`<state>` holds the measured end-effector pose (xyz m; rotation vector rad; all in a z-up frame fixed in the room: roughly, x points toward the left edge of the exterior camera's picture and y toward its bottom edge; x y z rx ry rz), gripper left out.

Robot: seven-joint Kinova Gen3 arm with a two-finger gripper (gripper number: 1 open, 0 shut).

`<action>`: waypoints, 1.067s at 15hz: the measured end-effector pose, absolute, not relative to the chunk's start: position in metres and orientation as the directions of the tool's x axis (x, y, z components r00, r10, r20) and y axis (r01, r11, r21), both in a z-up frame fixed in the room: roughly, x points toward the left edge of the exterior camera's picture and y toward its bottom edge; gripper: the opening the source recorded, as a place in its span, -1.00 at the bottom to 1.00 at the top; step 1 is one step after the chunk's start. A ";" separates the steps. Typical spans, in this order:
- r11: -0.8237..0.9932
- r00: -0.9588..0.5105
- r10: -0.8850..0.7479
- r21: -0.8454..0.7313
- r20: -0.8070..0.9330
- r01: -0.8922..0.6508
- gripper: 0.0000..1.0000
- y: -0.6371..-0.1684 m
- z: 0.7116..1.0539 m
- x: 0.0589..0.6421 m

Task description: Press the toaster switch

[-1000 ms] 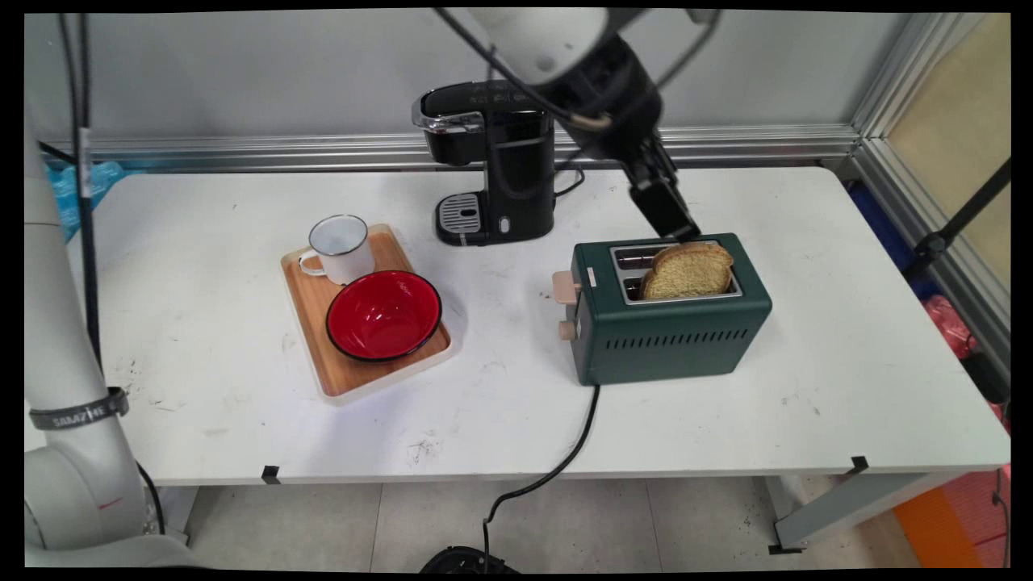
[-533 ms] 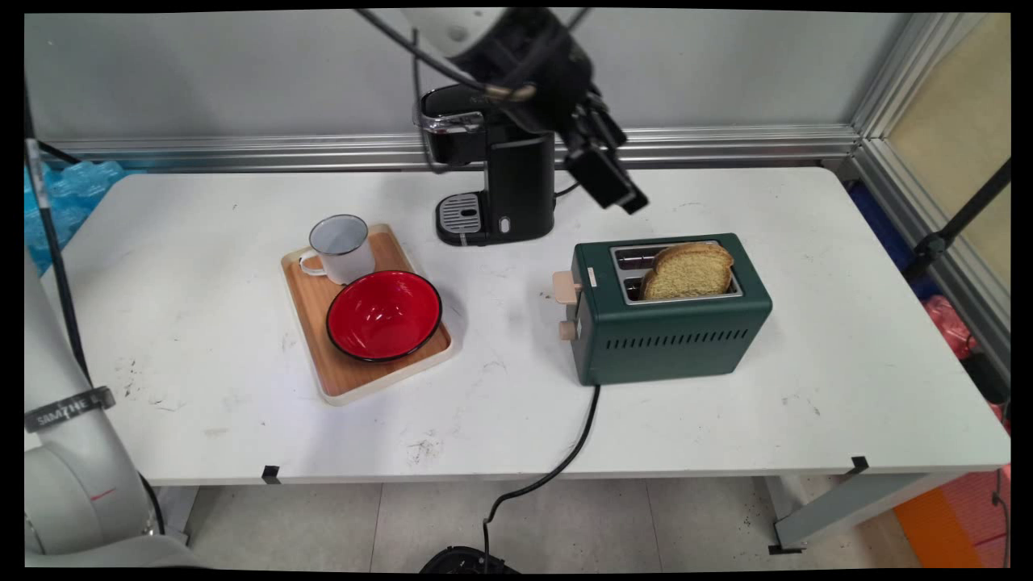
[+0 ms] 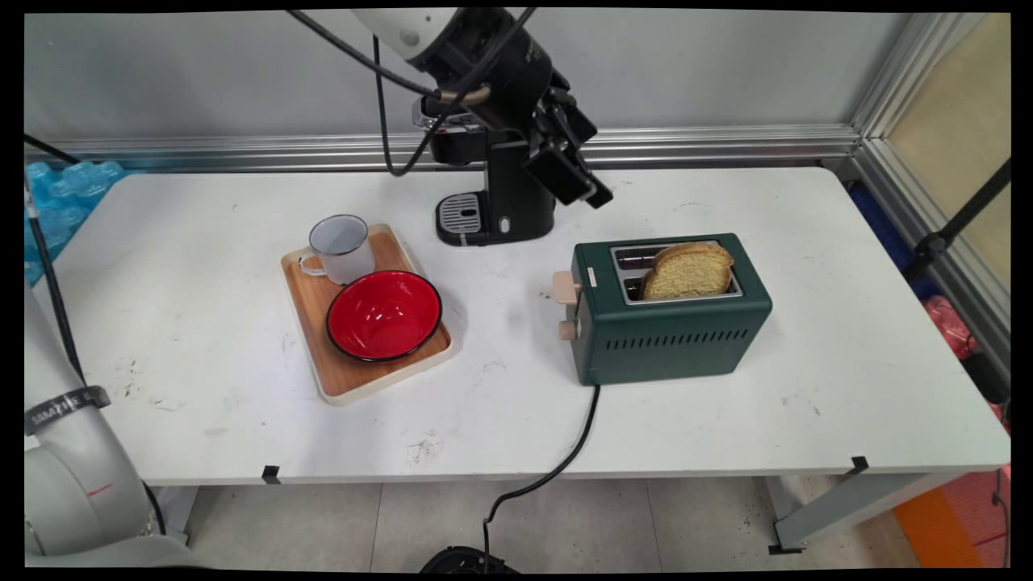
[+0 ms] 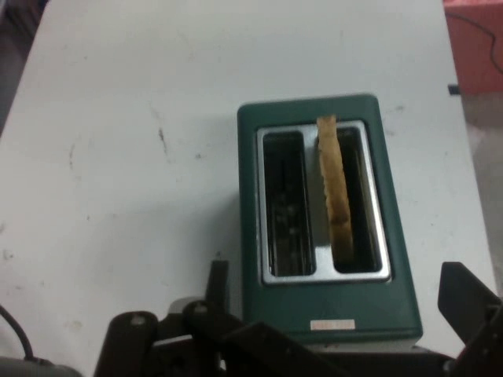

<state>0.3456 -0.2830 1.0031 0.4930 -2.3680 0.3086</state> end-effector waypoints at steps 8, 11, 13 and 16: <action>0.889 -0.708 -0.295 -0.086 0.642 -0.449 1.00 -0.282 0.968 0.337; 0.888 -0.715 -0.305 -0.084 0.629 -0.453 -1.00 -0.281 0.957 0.333; 0.887 -0.721 -0.313 -0.082 0.618 -0.455 -1.00 -0.280 0.949 0.331; 0.886 -0.733 -0.323 -0.081 0.599 -0.457 -1.00 -0.279 0.937 0.330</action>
